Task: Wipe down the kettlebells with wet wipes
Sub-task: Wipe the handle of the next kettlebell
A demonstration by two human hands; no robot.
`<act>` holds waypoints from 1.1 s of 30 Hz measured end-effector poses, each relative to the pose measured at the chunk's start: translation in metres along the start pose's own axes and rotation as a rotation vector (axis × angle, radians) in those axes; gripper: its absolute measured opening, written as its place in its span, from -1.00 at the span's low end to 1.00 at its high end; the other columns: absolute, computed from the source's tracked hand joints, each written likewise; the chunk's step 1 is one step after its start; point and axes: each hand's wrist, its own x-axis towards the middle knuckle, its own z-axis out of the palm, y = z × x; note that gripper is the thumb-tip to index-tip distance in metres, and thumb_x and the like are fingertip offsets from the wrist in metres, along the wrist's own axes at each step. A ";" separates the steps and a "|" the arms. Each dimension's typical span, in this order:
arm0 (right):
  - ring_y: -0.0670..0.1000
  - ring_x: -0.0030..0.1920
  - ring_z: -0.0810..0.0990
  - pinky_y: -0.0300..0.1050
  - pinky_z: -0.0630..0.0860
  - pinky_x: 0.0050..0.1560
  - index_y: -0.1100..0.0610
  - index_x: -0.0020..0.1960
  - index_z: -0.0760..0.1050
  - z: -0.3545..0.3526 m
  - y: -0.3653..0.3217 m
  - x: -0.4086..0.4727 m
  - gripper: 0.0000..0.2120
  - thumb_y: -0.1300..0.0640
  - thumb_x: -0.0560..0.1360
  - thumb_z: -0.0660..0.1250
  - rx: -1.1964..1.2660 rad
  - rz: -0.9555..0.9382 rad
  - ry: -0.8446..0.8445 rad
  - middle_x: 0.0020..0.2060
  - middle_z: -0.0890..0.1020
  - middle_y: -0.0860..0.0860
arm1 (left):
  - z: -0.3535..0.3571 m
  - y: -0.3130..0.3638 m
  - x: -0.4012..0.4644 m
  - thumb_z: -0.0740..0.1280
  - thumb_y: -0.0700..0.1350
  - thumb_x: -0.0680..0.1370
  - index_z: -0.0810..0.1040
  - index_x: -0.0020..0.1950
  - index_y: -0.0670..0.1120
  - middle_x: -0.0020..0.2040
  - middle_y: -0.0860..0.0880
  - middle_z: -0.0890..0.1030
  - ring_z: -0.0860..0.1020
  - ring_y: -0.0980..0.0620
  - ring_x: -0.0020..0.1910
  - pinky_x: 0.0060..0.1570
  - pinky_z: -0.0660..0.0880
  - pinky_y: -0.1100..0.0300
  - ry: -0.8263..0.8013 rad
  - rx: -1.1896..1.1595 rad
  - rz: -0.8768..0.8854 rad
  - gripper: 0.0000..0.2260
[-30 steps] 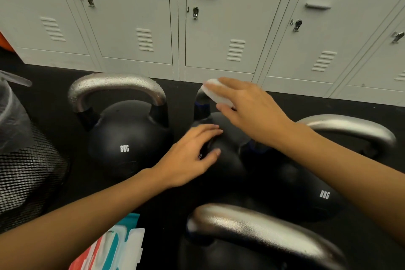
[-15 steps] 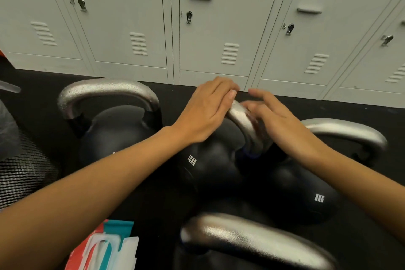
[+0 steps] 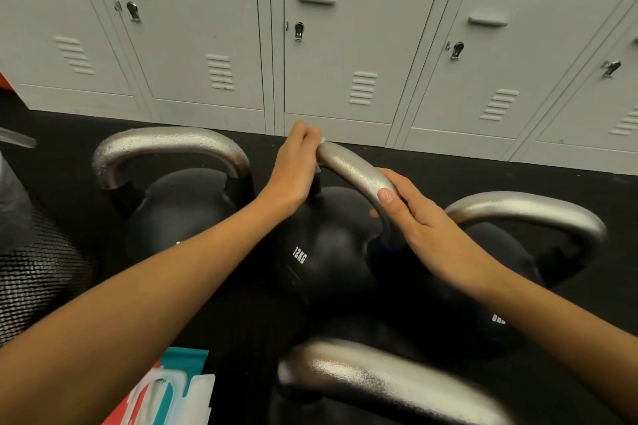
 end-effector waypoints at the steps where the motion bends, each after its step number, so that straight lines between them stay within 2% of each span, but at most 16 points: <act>1: -0.17 0.20 0.56 -0.03 0.43 0.34 -0.28 0.41 0.27 0.001 0.000 0.000 -0.61 -0.20 0.60 0.06 0.007 -0.001 0.005 0.17 0.55 -0.24 | 0.003 0.005 -0.005 0.12 -0.10 0.64 0.34 -0.18 -0.10 -0.20 -0.10 0.44 0.38 0.05 -0.25 -0.17 0.33 0.22 -0.015 0.055 0.132 -0.79; 4: -0.18 0.19 0.56 -0.07 0.44 0.33 -0.42 0.28 0.27 0.001 -0.001 0.001 -0.72 -0.22 0.58 0.07 0.031 0.003 0.015 0.16 0.55 -0.30 | 0.011 0.010 -0.020 0.10 -0.10 0.62 0.44 -0.09 -0.19 -0.13 -0.09 0.47 0.41 0.01 -0.14 -0.04 0.30 0.21 -0.104 0.380 0.613 -0.78; 5: -0.20 0.19 0.56 -0.09 0.45 0.32 -0.43 0.26 0.27 0.001 -0.001 0.001 -0.73 -0.22 0.57 0.08 0.036 0.007 0.016 0.15 0.55 -0.31 | 0.013 0.006 -0.022 0.08 -0.09 0.62 0.46 -0.07 -0.19 -0.12 -0.07 0.47 0.41 0.02 -0.12 -0.01 0.28 0.20 -0.108 0.449 0.699 -0.75; 6: -0.20 0.18 0.57 -0.10 0.45 0.31 -0.42 0.27 0.26 0.001 -0.002 0.001 -0.72 -0.21 0.57 0.08 0.040 0.009 0.017 0.15 0.56 -0.31 | 0.013 0.003 -0.021 0.06 -0.07 0.63 0.47 -0.06 -0.19 -0.12 -0.06 0.47 0.42 0.01 -0.11 0.00 0.28 0.19 -0.083 0.452 0.711 -0.73; 8: -0.19 0.18 0.57 -0.10 0.45 0.31 -0.36 0.33 0.26 0.001 -0.002 0.000 -0.68 -0.21 0.58 0.07 0.035 0.012 0.019 0.15 0.56 -0.27 | 0.012 -0.002 -0.016 0.04 -0.05 0.63 0.46 -0.07 -0.20 -0.13 -0.07 0.47 0.43 0.00 -0.12 -0.03 0.32 0.14 -0.002 0.336 0.602 -0.70; 11: -0.18 0.20 0.56 -0.07 0.43 0.34 -0.24 0.44 0.26 0.001 -0.002 -0.002 -0.62 -0.16 0.63 0.06 0.017 0.010 0.016 0.17 0.55 -0.26 | 0.006 -0.003 -0.004 0.06 0.01 0.63 0.39 -0.11 -0.15 -0.20 -0.08 0.44 0.39 0.12 -0.25 -0.14 0.34 0.14 0.005 0.094 0.191 -0.72; 13: -0.19 0.20 0.56 -0.05 0.43 0.35 -0.20 0.48 0.25 0.000 -0.002 -0.002 -0.59 -0.14 0.64 0.06 0.007 0.016 0.008 0.19 0.54 -0.26 | 0.000 -0.002 0.004 0.07 0.01 0.64 0.33 -0.14 -0.08 -0.21 -0.03 0.39 0.36 0.11 -0.22 -0.09 0.33 0.12 -0.016 0.028 -0.040 -0.76; 14: -0.19 0.21 0.56 -0.04 0.43 0.35 -0.19 0.49 0.24 0.000 -0.002 -0.002 -0.58 -0.14 0.64 0.05 0.005 0.019 0.006 0.19 0.53 -0.27 | -0.002 0.000 0.006 0.07 0.00 0.65 0.32 -0.14 -0.06 -0.19 -0.02 0.38 0.35 0.08 -0.18 -0.05 0.32 0.12 -0.033 0.027 -0.080 -0.78; 16: -0.20 0.21 0.56 -0.04 0.42 0.36 -0.18 0.50 0.23 0.000 -0.002 -0.002 -0.57 -0.14 0.64 0.06 0.010 0.022 0.009 0.20 0.53 -0.27 | -0.001 0.007 0.004 0.05 -0.04 0.66 0.32 -0.15 -0.08 -0.20 -0.01 0.36 0.31 0.09 -0.20 -0.08 0.29 0.16 -0.060 0.048 -0.032 -0.77; 19: -0.22 0.20 0.56 -0.07 0.43 0.35 -0.18 0.49 0.24 0.000 -0.003 -0.002 -0.57 -0.14 0.64 0.06 0.022 0.020 0.015 0.21 0.53 -0.26 | 0.002 0.019 -0.008 0.07 -0.09 0.65 0.35 -0.13 -0.22 -0.23 -0.04 0.39 0.32 0.08 -0.26 -0.19 0.28 0.19 -0.112 0.129 0.125 -0.74; 21: -0.24 0.20 0.55 -0.11 0.43 0.34 -0.19 0.50 0.24 0.000 -0.003 -0.002 -0.56 -0.15 0.63 0.06 0.030 0.017 0.014 0.23 0.52 -0.27 | 0.001 0.022 -0.011 0.12 -0.13 0.63 0.42 -0.12 -0.26 -0.21 -0.10 0.50 0.39 0.01 -0.23 -0.16 0.31 0.17 -0.179 0.216 0.237 -0.77; 23: -0.25 0.19 0.55 -0.15 0.44 0.32 -0.19 0.50 0.23 0.001 -0.003 -0.002 -0.56 -0.15 0.63 0.06 0.037 0.014 0.012 0.23 0.50 -0.29 | -0.003 0.026 -0.006 0.17 -0.13 0.59 0.50 -0.11 -0.24 -0.14 -0.17 0.57 0.46 -0.06 -0.16 -0.12 0.36 0.13 -0.237 0.278 0.263 -0.79; 26: -0.25 0.17 0.57 -0.17 0.45 0.29 -0.22 0.47 0.26 0.002 -0.002 -0.003 -0.60 -0.14 0.64 0.06 0.049 0.004 0.016 0.17 0.50 -0.38 | -0.007 0.029 0.007 0.20 -0.12 0.59 0.56 -0.07 -0.29 -0.06 -0.20 0.54 0.43 0.03 -0.14 -0.10 0.35 0.19 -0.285 0.313 0.164 -0.74; 28: -0.23 0.17 0.58 -0.15 0.45 0.29 -0.24 0.44 0.27 0.002 -0.001 -0.002 -0.63 -0.13 0.64 0.06 0.053 -0.004 0.018 0.15 0.51 -0.40 | -0.007 0.028 0.013 0.19 -0.04 0.61 0.55 -0.03 -0.28 -0.06 -0.13 0.48 0.43 0.04 -0.12 -0.07 0.37 0.19 -0.309 0.306 0.052 -0.69; 31: -0.23 0.16 0.58 -0.14 0.45 0.30 -0.21 0.46 0.27 0.002 -0.001 -0.003 -0.62 -0.12 0.65 0.06 0.052 -0.016 0.017 0.16 0.50 -0.39 | -0.009 0.022 0.019 0.20 0.05 0.59 0.54 -0.01 -0.17 -0.15 -0.07 0.49 0.44 0.00 -0.16 -0.02 0.39 0.11 -0.297 0.188 -0.149 -0.70; 33: -0.23 0.16 0.58 -0.17 0.44 0.29 -0.19 0.47 0.26 0.002 -0.001 -0.003 -0.61 -0.11 0.65 0.05 0.055 -0.018 0.011 0.19 0.49 -0.38 | -0.012 0.016 0.021 0.20 0.08 0.58 0.53 0.08 -0.14 -0.07 -0.09 0.51 0.46 -0.01 -0.10 0.04 0.40 0.11 -0.267 0.082 -0.259 -0.69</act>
